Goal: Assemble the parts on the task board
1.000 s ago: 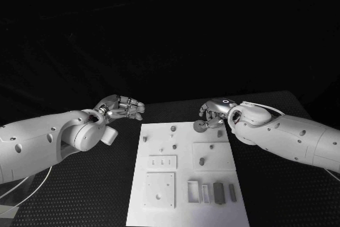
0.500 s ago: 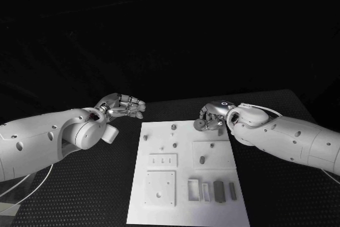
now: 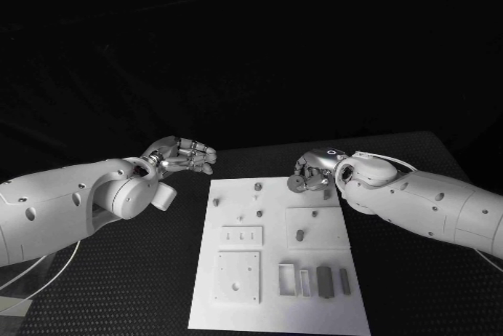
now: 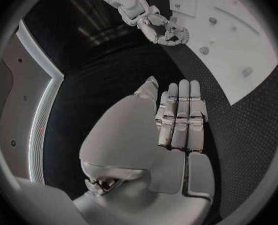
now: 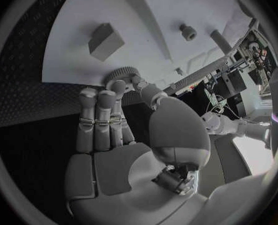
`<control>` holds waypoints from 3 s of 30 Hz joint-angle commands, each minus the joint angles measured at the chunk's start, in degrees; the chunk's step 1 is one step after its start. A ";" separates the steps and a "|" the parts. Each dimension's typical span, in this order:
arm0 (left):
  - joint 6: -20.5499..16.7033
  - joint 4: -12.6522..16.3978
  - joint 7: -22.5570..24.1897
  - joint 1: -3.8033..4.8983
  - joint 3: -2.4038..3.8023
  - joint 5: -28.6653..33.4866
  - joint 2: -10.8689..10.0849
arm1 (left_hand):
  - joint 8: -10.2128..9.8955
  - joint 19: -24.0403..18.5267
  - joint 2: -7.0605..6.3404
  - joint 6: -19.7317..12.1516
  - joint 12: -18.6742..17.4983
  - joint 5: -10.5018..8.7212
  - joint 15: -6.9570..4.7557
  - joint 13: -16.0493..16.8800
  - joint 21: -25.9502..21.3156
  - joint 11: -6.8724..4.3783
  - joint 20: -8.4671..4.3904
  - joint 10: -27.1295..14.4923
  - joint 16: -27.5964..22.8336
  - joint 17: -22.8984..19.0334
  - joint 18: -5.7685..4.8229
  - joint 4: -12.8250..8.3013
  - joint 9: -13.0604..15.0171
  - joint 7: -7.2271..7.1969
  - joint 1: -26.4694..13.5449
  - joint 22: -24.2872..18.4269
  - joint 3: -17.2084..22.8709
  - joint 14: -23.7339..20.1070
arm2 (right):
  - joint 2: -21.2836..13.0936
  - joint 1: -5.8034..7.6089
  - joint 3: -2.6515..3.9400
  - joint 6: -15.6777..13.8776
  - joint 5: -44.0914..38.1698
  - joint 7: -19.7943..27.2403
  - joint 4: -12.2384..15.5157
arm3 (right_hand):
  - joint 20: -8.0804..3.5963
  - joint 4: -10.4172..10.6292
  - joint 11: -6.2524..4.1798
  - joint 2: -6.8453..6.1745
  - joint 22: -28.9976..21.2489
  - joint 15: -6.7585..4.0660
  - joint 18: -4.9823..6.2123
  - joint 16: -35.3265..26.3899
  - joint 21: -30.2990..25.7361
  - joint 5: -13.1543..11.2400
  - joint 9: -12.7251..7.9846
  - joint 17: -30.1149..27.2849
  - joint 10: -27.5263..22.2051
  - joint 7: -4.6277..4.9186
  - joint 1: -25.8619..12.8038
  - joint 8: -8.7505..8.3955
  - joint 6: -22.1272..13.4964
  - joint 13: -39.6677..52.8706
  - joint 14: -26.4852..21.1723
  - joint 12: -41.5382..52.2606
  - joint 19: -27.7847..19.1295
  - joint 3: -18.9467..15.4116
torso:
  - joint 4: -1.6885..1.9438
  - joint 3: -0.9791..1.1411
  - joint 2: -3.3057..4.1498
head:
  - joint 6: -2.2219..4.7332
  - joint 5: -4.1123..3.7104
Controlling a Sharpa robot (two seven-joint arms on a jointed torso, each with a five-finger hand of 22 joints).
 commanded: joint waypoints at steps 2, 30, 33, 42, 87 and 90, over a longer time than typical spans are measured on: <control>0.97 0.07 0.54 0.03 0.03 0.04 0.13 | -0.25 0.07 -0.17 0.40 -0.33 -0.17 0.12 0.06 -0.22 -0.02 -0.28 0.35 -0.28 0.06 -0.01 -0.06 -0.05 0.03 -0.19 -0.09 0.34 0.19 | 0.20 -0.20 -0.11 2.61 0.01 0.27 -0.53 | -0.24 0.15 -0.38 1.35 1.22 -0.42 2.13 0.30 0.28 0.19 -0.07 0.10 0.14 -0.01 -0.09 0.30 0.57 0.24 -0.09 -0.32 -0.46 -0.10 | -0.02 0.01 0.01 | -0.14 0.00; 0.86 0.07 0.37 0.03 0.03 0.04 0.00 | -0.29 0.08 -0.16 0.40 -0.45 -0.17 0.12 0.10 -0.26 -0.02 -0.29 0.38 -0.38 0.16 -0.01 -0.09 -0.05 0.03 -0.18 -0.09 0.35 0.21 | 0.18 -1.50 -0.92 3.37 -5.75 0.15 -0.34 | -0.30 -5.63 -0.49 2.63 1.10 -0.51 2.13 0.80 1.50 0.20 -0.10 0.56 0.92 -0.12 1.68 1.22 2.36 1.94 -0.01 -1.42 -0.97 -0.50 | -0.10 0.11 -0.03 | -0.82 0.19; 0.84 0.01 0.37 0.03 0.03 0.04 0.04 | -0.29 0.09 -0.16 0.41 -0.46 -0.17 0.11 0.11 -0.27 -0.02 -0.29 0.39 -0.39 0.17 -0.01 -0.09 -0.05 0.03 -0.18 -0.09 0.36 0.21 | 0.26 -1.72 -0.95 3.70 -5.75 0.30 -0.49 | -0.29 -5.75 -0.44 2.33 1.08 -0.48 2.13 0.78 1.51 0.20 -0.12 0.56 0.92 -0.07 1.64 1.25 2.46 2.01 -0.04 -1.52 -1.00 -0.56 | -0.06 0.14 -0.05 | -0.85 0.12; 0.82 -0.07 0.34 0.03 0.02 0.04 0.00 | -0.30 0.09 -0.15 0.42 -0.49 -0.17 0.11 0.12 -0.29 -0.02 -0.29 0.41 -0.42 0.21 -0.01 -0.09 -0.04 0.03 -0.18 -0.09 0.36 0.22 | 0.35 -2.22 -1.09 4.81 -5.54 0.65 -1.18 | -0.25 -5.85 -0.33 1.77 1.01 -0.37 2.13 0.74 1.50 0.21 -0.32 0.57 0.90 0.06 1.69 0.97 2.06 2.18 -0.13 -1.77 -1.10 -0.56 | 0.00 0.12 -0.02 | -0.98 0.12; 0.64 0.40 0.18 0.04 0.01 0.04 -0.38 | -0.35 0.13 -0.12 0.44 -0.69 -0.16 0.12 0.20 -0.36 -0.02 -0.29 0.47 -0.59 0.38 -0.02 -0.08 -0.04 0.03 -0.30 -0.08 0.38 0.27 | -1.40 -0.22 -0.42 -4.68 -12.45 -3.93 6.42 | -0.78 -5.96 -1.84 5.60 1.04 -1.71 2.13 1.65 2.87 0.21 1.71 1.06 2.79 -1.62 1.89 4.23 8.71 3.67 0.85 -2.88 -0.58 -0.44 | -0.16 0.12 -0.06 | -0.67 0.49; 0.57 0.47 0.19 0.04 0.01 0.04 -0.42 | -0.36 0.13 -0.13 0.44 -0.70 -0.16 0.12 0.20 -0.37 -0.02 -0.29 0.48 -0.60 0.40 -0.02 -0.08 -0.04 0.03 -0.30 -0.08 0.38 0.27 | -1.71 0.02 -0.38 -5.34 -13.05 -4.48 7.93 | -0.83 -5.94 -1.88 5.23 1.02 -1.74 2.13 1.66 2.93 0.21 1.79 1.06 2.93 -1.67 1.95 4.30 8.89 3.67 0.91 -2.97 -0.51 -0.45 | -0.16 0.12 -0.05 | -0.59 0.49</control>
